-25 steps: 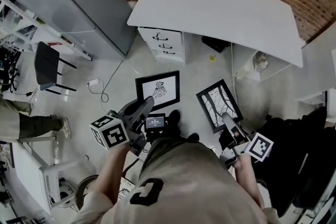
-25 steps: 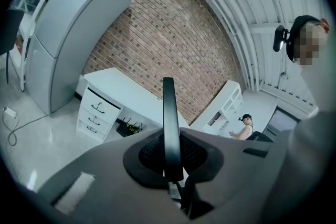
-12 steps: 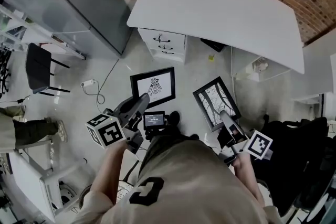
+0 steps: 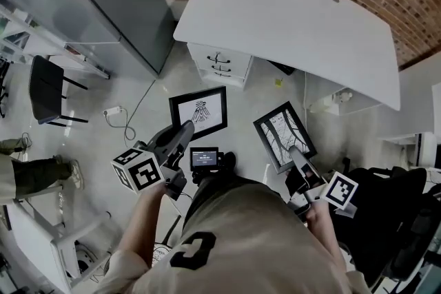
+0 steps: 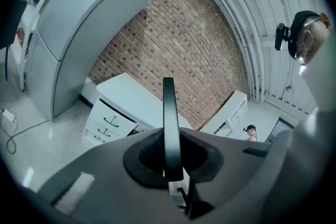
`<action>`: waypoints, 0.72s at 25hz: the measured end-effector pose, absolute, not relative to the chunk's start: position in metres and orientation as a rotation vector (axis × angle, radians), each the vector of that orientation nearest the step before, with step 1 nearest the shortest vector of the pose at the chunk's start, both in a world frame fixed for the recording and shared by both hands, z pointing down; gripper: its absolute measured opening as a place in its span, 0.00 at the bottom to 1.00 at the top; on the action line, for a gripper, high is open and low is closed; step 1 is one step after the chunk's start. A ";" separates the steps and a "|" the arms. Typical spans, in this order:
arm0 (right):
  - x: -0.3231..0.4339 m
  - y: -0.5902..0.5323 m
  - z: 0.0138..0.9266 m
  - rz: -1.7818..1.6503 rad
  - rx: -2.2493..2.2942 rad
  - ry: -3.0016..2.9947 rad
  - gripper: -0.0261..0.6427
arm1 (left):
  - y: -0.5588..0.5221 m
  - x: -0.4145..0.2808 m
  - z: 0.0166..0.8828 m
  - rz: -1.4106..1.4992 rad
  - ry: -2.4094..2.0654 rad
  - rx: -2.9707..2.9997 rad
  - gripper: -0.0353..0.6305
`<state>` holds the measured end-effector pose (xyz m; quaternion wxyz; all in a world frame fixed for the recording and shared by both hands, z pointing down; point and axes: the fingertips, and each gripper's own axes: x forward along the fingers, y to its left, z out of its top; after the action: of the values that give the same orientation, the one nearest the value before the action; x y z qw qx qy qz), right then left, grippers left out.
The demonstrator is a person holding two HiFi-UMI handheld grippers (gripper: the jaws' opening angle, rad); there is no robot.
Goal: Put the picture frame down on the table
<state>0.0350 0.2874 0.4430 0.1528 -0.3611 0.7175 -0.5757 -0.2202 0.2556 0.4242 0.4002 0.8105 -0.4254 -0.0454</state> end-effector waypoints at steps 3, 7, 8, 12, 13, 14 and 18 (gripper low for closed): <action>0.029 0.281 0.443 -1.644 -1.019 2.063 0.08 | 0.252 -0.228 0.428 -0.132 -1.100 2.036 0.09; 0.026 0.276 0.445 -1.647 -0.998 2.078 0.08 | 0.250 -0.233 0.431 -0.154 -1.117 2.030 0.09; 0.022 0.273 0.446 -1.655 -0.997 2.077 0.08 | 0.245 -0.237 0.432 -0.158 -1.118 2.027 0.09; 0.008 0.262 0.444 -1.679 -1.006 2.071 0.08 | 0.231 -0.245 0.433 -0.169 -1.095 2.010 0.09; 0.008 0.261 0.444 -1.685 -1.006 2.069 0.08 | 0.229 -0.243 0.432 -0.170 -1.088 2.006 0.09; 0.010 0.261 0.443 -1.692 -1.003 2.063 0.08 | 0.227 -0.239 0.431 -0.172 -1.081 2.005 0.09; 0.018 0.241 0.450 -1.711 -0.996 2.031 0.08 | 0.204 -0.222 0.427 -0.163 -1.052 2.026 0.09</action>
<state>0.0179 0.2415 0.4503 0.1523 -0.3473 0.7077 -0.5962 -0.2217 0.2040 0.4273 0.4136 0.8059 -0.4185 -0.0648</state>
